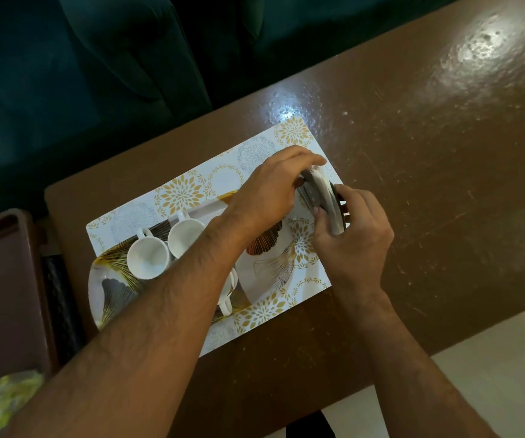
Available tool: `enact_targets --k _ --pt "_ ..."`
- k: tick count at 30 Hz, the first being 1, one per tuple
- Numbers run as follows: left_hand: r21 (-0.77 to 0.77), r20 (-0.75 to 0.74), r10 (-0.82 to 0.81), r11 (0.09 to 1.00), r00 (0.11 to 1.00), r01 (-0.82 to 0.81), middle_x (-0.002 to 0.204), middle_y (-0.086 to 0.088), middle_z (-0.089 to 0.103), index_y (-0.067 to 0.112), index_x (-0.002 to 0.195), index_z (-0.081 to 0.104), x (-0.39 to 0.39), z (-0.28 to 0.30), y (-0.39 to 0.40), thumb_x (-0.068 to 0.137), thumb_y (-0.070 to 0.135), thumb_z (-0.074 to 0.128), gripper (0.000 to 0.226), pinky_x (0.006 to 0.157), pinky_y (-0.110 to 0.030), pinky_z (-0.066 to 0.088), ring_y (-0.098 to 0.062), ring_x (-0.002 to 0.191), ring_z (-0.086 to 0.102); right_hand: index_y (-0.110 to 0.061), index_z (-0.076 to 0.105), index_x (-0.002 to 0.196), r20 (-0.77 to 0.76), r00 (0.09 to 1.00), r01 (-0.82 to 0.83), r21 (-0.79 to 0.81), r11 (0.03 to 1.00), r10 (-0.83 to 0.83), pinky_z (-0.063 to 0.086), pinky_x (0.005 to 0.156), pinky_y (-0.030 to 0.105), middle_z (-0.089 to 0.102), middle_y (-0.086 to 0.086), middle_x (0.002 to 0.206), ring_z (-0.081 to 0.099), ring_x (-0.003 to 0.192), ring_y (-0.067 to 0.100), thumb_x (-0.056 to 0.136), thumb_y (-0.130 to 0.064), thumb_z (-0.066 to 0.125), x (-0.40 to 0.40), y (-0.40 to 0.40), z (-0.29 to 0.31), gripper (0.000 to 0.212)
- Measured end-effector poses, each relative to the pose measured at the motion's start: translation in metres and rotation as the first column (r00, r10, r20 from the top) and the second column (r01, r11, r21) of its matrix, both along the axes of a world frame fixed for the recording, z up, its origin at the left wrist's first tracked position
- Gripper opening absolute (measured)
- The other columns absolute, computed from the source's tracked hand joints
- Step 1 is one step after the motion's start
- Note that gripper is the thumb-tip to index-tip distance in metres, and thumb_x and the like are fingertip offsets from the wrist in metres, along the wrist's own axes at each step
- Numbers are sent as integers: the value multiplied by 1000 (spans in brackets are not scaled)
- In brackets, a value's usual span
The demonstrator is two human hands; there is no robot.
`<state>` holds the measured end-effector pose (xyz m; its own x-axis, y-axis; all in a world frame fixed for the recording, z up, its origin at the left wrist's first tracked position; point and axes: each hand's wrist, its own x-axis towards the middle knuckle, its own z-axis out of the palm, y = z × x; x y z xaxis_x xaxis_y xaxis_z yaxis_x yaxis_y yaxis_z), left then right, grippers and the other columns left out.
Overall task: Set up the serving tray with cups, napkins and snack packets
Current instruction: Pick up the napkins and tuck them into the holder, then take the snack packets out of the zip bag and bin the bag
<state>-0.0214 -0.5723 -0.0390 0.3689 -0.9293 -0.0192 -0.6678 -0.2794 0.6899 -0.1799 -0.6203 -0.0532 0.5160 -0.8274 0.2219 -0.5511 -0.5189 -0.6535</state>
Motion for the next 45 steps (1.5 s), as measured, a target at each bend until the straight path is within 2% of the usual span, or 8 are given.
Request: enact_targets --k 6,9,16,22,25,38,41,45 --pt "24 73 105 994 992 -107 146 -1 58 16 144 57 0 11 21 101 10 61 43 115 -30 42 -17 137 52 0 66 125 -6 1000 21 -94 995 -22 55 94 40 67 16 119 63 111 28 87 -25 72 7 9 13 46" --pt "66 180 164 982 970 -178 152 -2 55 18 149 52 2 20 49 103 24 59 47 118 -33 35 -20 142 48 0 66 127 19 1000 -9 -158 987 13 52 99 37 66 17 124 61 117 28 92 -30 70 18 17 22 47" --pt "135 333 261 938 906 -319 157 -7 48 15 153 43 22 43 151 103 40 49 56 126 -39 21 -24 148 40 -2 63 132 -80 972 -234 -267 935 220 46 108 47 63 18 135 57 130 33 97 -37 63 59 66 38 49" --pt "187 397 357 871 845 -455 161 -6 44 15 157 36 41 52 263 103 46 48 64 128 -41 17 -23 151 36 -6 59 138 -197 895 -437 -213 874 400 40 113 51 56 17 146 47 142 33 99 -44 57 96 145 40 54" --pt "206 410 402 834 819 -512 160 -9 44 13 156 37 43 55 322 101 47 46 66 128 -46 22 -26 150 38 -8 58 139 -217 858 -505 -184 843 466 40 114 52 55 16 148 47 142 34 98 -46 57 112 191 41 55" --pt "286 389 548 692 740 -663 156 -10 48 9 152 43 19 38 548 99 47 43 66 124 -49 29 -28 147 41 -7 59 136 -183 610 -786 -22 617 771 43 111 45 59 13 138 51 134 29 96 -40 65 146 404 35 53" --pt "310 362 553 688 750 -657 153 -11 51 8 149 47 7 27 575 100 49 39 65 123 -48 32 -29 145 45 -7 62 134 -173 506 -843 112 527 845 49 104 39 62 10 130 56 124 25 94 -36 69 145 435 25 50" --pt "334 324 559 687 763 -645 147 -9 57 9 143 55 -2 13 595 100 50 37 62 120 -46 36 -27 141 49 -9 63 132 -299 309 -854 331 402 903 51 94 37 65 10 123 60 115 29 90 -41 65 145 459 15 53"
